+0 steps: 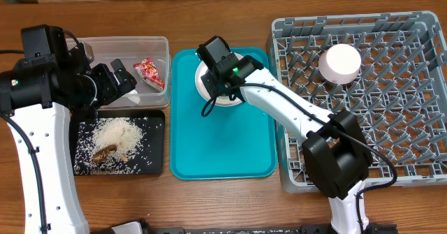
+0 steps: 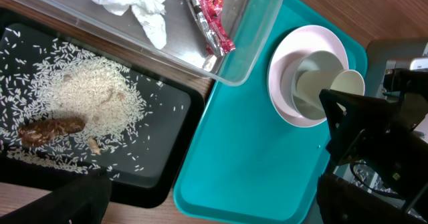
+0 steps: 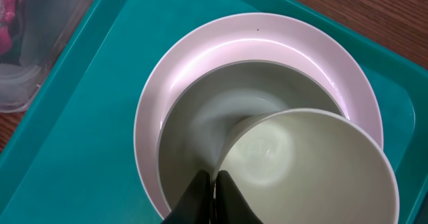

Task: Sort waste into correct bins and load items into the dishwasher
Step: 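Lower the right gripper into the white cup and grasp it, then lift the white cup and carry it over the dish rack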

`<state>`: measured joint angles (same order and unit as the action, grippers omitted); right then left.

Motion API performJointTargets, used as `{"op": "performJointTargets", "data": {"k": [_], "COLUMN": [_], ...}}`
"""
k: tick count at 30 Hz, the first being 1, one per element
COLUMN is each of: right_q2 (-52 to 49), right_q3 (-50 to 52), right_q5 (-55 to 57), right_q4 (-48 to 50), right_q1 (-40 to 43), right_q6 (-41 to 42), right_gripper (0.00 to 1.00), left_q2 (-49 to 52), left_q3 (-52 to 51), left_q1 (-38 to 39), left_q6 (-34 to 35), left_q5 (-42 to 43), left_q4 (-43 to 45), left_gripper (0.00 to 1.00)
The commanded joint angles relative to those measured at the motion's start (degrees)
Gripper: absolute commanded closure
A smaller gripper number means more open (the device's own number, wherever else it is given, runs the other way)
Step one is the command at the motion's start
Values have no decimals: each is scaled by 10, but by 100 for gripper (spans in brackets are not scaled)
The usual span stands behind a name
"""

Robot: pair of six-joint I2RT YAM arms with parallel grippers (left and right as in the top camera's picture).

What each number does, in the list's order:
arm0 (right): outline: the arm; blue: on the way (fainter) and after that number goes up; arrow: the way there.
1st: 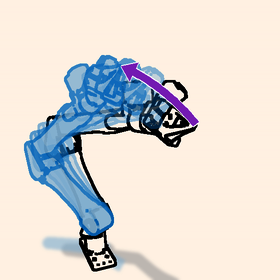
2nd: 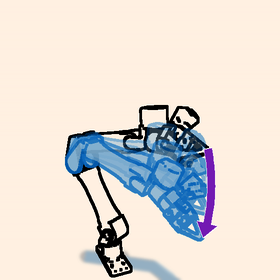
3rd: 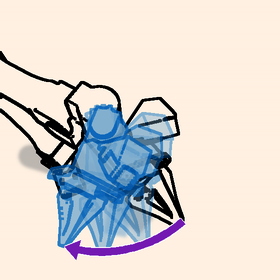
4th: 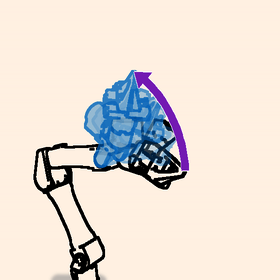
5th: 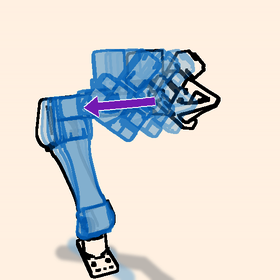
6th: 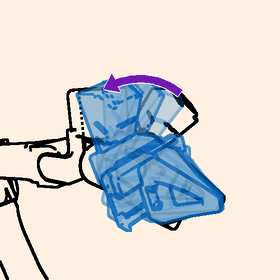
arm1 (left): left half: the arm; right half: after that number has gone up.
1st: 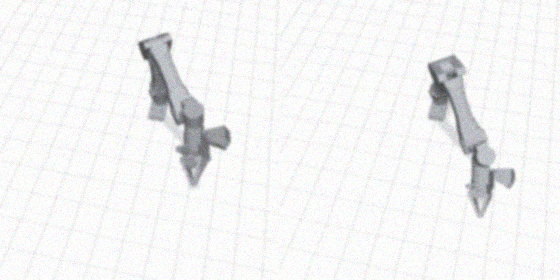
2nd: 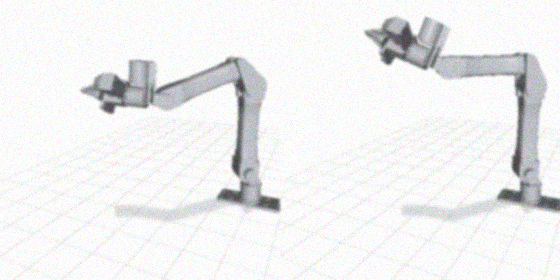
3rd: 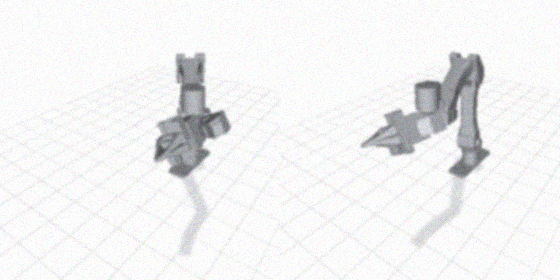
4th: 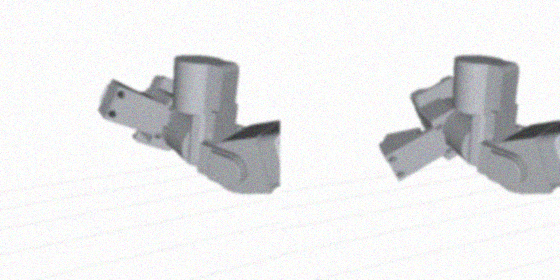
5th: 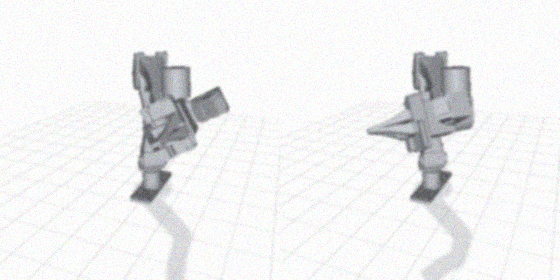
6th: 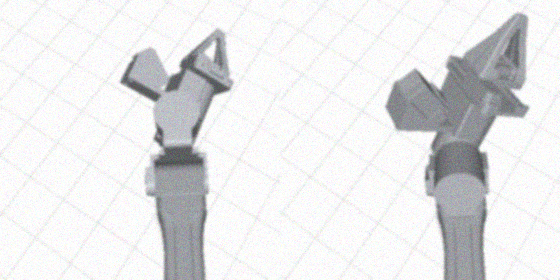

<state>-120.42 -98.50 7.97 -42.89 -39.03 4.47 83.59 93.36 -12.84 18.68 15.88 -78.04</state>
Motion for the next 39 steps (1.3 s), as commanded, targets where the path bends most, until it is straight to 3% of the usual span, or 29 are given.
{"op": "performJointTargets", "data": {"k": [1,10,19,24,31,34,39], "right_q2": [-2,12,115,187,220,215,213], "right_q3": [3,-26,-89,-89,-86,-75,-32], "right_q5": [4,36,-15,-193,-621,-775,-923], "right_q4": [3,-5,-39,-70,-103,-130,-207], "right_q1": [2,2,30,111,304,369,444], "right_q6": [1,1,1,3,-6,-60,-188], "right_gripper": [94,96,96,96,96,96,96], "left_q2": [-3,-3,-3,-3,-3,-3,-3], "left_q3": [5,5,5,5,5,5,5], "left_q1": [2,2,2,2,2,2,2], "left_q6": [2,2,2,2,2,2,2], "left_q5": [4,4,4,4,4,4,4], "left_q4": [1,1,1,0,1,1,1], "left_gripper": [0,0,0,0,0,0,0]}}
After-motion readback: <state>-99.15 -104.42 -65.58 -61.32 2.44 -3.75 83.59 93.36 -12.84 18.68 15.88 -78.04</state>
